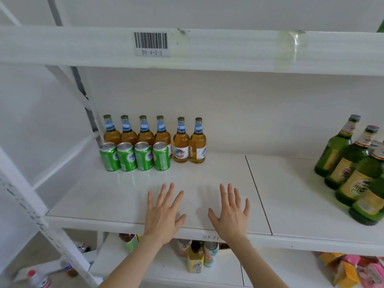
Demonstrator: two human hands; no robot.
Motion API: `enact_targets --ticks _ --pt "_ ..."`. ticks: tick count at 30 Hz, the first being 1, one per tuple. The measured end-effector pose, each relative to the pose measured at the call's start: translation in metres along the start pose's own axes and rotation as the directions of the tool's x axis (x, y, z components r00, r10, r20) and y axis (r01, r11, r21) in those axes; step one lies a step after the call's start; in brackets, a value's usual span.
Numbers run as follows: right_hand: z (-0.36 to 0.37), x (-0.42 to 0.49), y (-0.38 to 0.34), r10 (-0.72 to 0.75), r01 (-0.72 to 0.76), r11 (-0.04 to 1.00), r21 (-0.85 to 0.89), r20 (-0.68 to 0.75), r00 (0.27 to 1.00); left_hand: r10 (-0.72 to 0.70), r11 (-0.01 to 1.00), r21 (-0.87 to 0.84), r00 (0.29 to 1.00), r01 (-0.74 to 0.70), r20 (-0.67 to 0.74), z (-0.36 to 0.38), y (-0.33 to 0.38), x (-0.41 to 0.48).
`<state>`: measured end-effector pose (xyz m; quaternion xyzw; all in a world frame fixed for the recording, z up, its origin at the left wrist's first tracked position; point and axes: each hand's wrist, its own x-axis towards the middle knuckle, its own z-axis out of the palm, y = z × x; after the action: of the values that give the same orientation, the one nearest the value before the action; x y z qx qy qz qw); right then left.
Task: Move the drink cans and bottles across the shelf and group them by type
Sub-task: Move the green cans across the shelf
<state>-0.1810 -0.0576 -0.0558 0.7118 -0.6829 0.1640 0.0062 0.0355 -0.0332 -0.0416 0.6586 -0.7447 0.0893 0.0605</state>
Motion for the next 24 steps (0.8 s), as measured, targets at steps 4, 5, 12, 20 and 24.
enact_targets --ticks 4,5,12,20,24 --pt "0.011 0.018 -0.045 0.001 -0.001 1.000 -0.011 0.027 1.000 -0.023 1.000 0.004 1.000 0.023 -0.007 0.001 -0.050 0.010" --pt "0.014 0.021 -0.055 -0.001 0.001 1.000 -0.015 0.025 1.000 -0.025 1.000 -0.001 1.000 0.025 -0.018 0.000 -0.062 0.012" --pt "0.030 0.048 -0.132 0.045 -0.045 0.999 -0.020 0.018 0.999 0.012 0.999 0.041 1.000 -0.011 -0.023 -0.002 -0.151 0.032" --pt "0.037 0.080 -0.193 0.076 -0.076 0.997 0.000 -0.012 0.997 0.048 0.999 0.031 0.995 -0.045 -0.093 -0.012 -0.214 0.074" --pt "0.038 0.107 -0.204 0.069 -0.068 0.997 0.034 -0.034 0.997 0.069 0.997 0.033 0.991 -0.066 -0.118 -0.013 -0.220 0.105"
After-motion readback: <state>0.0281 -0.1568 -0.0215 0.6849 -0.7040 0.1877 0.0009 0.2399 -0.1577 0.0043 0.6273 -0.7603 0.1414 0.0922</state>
